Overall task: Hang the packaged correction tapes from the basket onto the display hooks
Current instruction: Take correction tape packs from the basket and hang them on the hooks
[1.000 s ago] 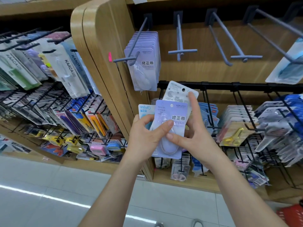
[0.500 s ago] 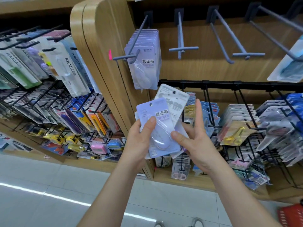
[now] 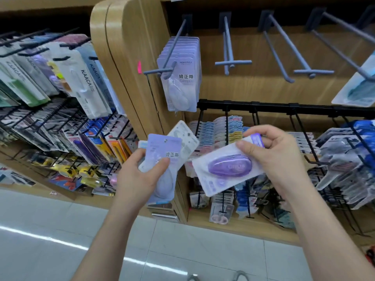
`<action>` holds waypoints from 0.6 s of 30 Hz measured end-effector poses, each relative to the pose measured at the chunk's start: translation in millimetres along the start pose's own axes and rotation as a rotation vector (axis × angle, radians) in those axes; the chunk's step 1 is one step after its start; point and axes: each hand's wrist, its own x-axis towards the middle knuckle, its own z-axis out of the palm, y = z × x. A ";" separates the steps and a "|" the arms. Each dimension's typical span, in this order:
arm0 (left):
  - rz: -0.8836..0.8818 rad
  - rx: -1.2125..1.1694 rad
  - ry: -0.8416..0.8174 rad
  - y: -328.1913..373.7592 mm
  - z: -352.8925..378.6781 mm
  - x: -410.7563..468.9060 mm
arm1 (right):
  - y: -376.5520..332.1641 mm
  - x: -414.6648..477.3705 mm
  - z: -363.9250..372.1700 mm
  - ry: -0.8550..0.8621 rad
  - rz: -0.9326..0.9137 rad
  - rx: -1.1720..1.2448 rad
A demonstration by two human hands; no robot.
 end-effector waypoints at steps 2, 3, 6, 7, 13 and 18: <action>-0.003 -0.027 -0.083 6.8 3.5 0.0 | -9.7 8.1 13.1 -0.050 -0.055 -0.034; -0.022 -0.083 -0.142 10.3 5.9 -1.0 | -13.4 12.0 20.7 -0.074 -0.083 -0.069; -0.092 -0.193 -0.285 13.7 10.7 -3.1 | -20.4 21.8 42.2 -0.154 -0.145 -0.206; -0.105 -0.193 -0.320 14.2 11.0 -3.1 | -22.2 23.8 48.0 -0.198 -0.165 -0.250; -0.149 -0.247 -0.409 13.8 9.3 -3.2 | -30.2 31.4 66.3 -0.188 -0.221 -0.420; -0.189 -0.381 -0.261 10.9 16.9 -6.1 | -39.4 27.5 55.6 -0.112 0.003 -0.059</action>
